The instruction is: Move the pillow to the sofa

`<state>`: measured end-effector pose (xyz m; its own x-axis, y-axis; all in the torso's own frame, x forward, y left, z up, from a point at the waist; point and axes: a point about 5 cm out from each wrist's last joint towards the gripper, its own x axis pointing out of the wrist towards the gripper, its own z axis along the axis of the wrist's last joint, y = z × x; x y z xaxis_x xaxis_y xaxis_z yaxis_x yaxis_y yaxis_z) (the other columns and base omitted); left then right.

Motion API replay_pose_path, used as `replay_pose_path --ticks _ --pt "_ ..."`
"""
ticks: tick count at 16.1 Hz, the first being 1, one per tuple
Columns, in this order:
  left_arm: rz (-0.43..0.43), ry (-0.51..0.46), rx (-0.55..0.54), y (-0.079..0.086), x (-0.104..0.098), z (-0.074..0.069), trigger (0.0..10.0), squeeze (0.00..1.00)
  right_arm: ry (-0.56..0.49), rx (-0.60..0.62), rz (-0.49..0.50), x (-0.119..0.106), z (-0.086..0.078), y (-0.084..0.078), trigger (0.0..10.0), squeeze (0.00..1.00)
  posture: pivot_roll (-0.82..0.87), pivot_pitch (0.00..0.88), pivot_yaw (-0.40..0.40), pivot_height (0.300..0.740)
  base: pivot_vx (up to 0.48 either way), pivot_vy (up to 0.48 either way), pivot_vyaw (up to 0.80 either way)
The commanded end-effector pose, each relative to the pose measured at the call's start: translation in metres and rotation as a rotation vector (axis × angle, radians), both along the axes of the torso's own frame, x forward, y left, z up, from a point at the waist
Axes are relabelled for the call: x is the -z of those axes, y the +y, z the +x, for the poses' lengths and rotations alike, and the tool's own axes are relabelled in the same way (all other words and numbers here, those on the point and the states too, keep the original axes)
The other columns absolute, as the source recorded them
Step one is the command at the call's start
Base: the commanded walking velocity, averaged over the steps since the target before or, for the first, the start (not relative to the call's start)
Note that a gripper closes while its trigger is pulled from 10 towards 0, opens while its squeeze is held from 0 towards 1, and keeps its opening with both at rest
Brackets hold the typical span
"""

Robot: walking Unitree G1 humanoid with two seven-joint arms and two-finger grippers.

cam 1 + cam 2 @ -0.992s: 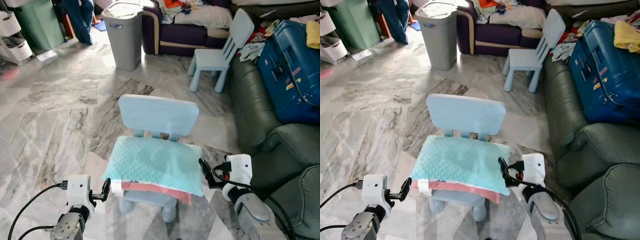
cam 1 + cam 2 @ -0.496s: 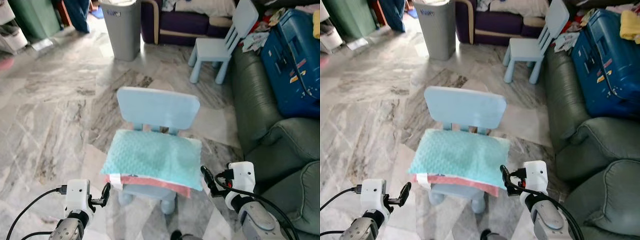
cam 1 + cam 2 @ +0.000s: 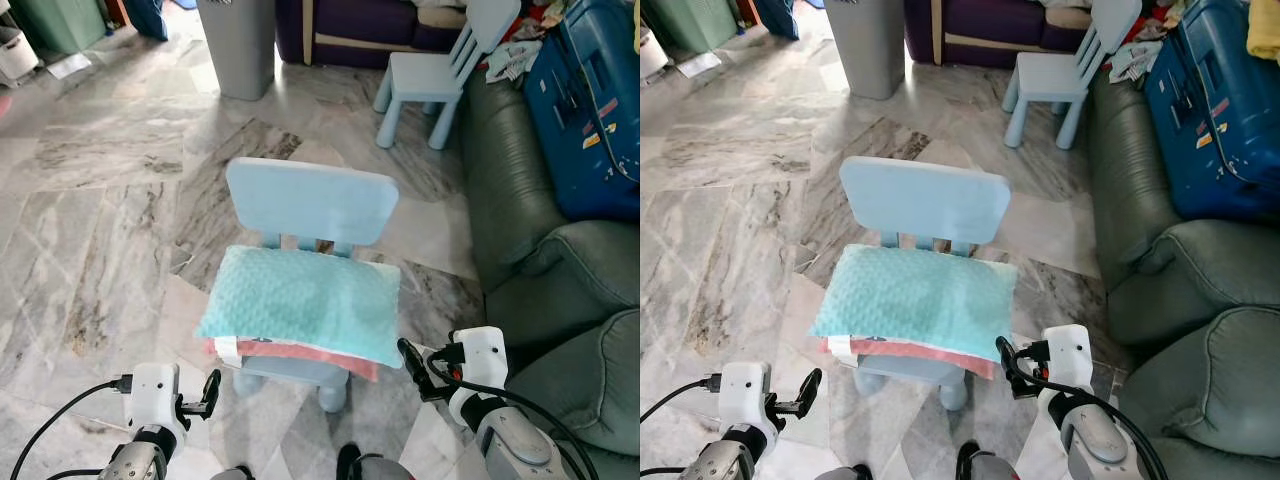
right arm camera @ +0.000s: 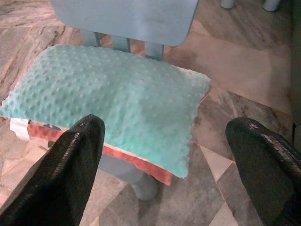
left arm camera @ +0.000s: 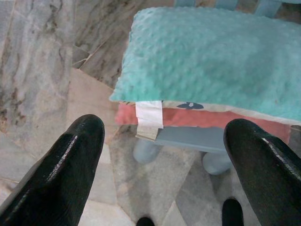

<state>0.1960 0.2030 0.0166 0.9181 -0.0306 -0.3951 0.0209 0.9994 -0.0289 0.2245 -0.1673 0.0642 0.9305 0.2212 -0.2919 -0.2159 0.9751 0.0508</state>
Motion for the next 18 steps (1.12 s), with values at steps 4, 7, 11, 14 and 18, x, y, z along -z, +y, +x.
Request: replay_pose_path --ticks 4,7,11,14,18 --pt "0.008 0.024 0.000 0.0013 0.0019 -0.0037 10.0 0.00 -0.001 -0.003 -0.002 -0.0031 -0.0009 0.0009 10.0 0.00 0.00 0.244 -0.035 0.740 0.000 0.000 0.00" --pt "0.009 0.023 0.000 0.0012 0.0013 -0.0026 10.0 0.00 -0.004 -0.004 -0.002 -0.0041 0.0003 0.0015 10.0 0.00 0.00 0.243 -0.034 0.740 0.000 0.000 0.00" --pt "0.009 0.023 0.001 0.0002 0.0015 -0.0020 10.0 0.00 -0.007 -0.006 -0.001 -0.0045 0.0021 0.0019 10.0 0.00 0.00 0.241 -0.036 0.740 0.000 0.000 0.00" --pt "0.010 0.021 0.001 0.0000 0.0014 -0.0017 10.0 0.00 -0.009 -0.010 0.001 -0.0050 0.0036 0.0027 10.0 0.00 0.00 0.238 -0.037 0.723 0.000 0.000 0.00" --pt "0.011 0.021 0.002 -0.0002 0.0016 -0.0012 10.0 0.00 -0.012 -0.012 0.000 -0.0053 0.0048 0.0026 10.0 0.00 0.00 0.235 -0.038 0.693 0.000 0.000 0.00"
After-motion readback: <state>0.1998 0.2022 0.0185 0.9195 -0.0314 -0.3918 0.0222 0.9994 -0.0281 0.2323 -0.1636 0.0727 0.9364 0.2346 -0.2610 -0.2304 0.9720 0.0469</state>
